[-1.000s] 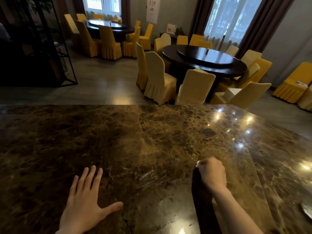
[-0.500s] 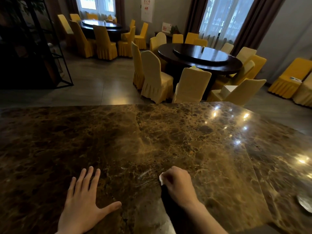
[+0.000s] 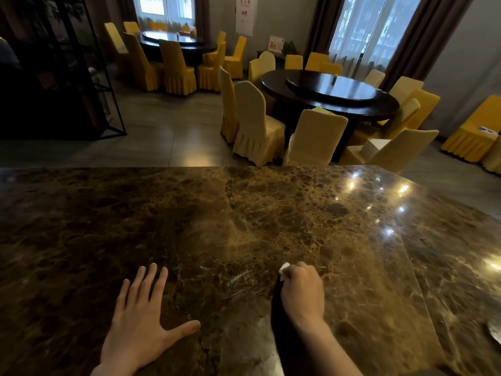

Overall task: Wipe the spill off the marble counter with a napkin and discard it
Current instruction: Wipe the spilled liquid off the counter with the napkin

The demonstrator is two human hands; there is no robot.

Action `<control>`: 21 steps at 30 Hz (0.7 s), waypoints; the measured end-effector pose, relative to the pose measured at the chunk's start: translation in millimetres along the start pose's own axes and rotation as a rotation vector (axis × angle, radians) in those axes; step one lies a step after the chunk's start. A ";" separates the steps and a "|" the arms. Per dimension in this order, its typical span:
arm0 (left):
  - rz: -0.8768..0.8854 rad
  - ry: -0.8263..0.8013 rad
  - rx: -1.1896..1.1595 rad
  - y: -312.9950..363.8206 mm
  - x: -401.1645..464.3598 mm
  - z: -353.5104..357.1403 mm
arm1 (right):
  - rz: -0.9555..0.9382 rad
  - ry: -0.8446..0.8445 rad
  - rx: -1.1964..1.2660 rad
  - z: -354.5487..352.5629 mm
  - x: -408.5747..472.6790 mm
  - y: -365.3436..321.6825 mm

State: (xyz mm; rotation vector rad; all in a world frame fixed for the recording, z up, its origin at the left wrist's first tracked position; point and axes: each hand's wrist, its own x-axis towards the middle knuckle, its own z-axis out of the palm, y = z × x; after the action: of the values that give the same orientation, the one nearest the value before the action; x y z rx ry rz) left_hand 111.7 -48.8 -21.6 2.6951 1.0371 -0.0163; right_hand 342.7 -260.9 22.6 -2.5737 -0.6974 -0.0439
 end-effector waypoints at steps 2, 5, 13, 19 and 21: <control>-0.003 0.006 -0.010 0.0 -0.4 -0.2 | -0.103 -0.029 0.040 10.5 -11.8 -21.4; -0.007 0.003 -0.007 -0.1 -0.7 -0.6 | -0.253 -0.102 0.082 18.1 -27.6 -36.2; -0.011 0.000 -0.001 -0.8 -0.3 1.7 | 0.002 -0.021 -0.059 -13.1 14.5 2.0; -0.015 0.009 0.009 0.3 -0.3 1.1 | -0.273 -0.142 -0.010 20.1 -24.5 -54.6; -0.014 0.008 0.013 0.4 -0.5 1.0 | -0.407 -0.227 -0.024 27.8 -40.0 -57.8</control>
State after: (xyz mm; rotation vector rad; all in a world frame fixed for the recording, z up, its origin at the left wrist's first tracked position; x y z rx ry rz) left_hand 111.7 -49.6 -22.4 2.7019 1.0622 -0.0150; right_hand 277.4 -223.2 17.0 -2.4392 -1.3036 0.1115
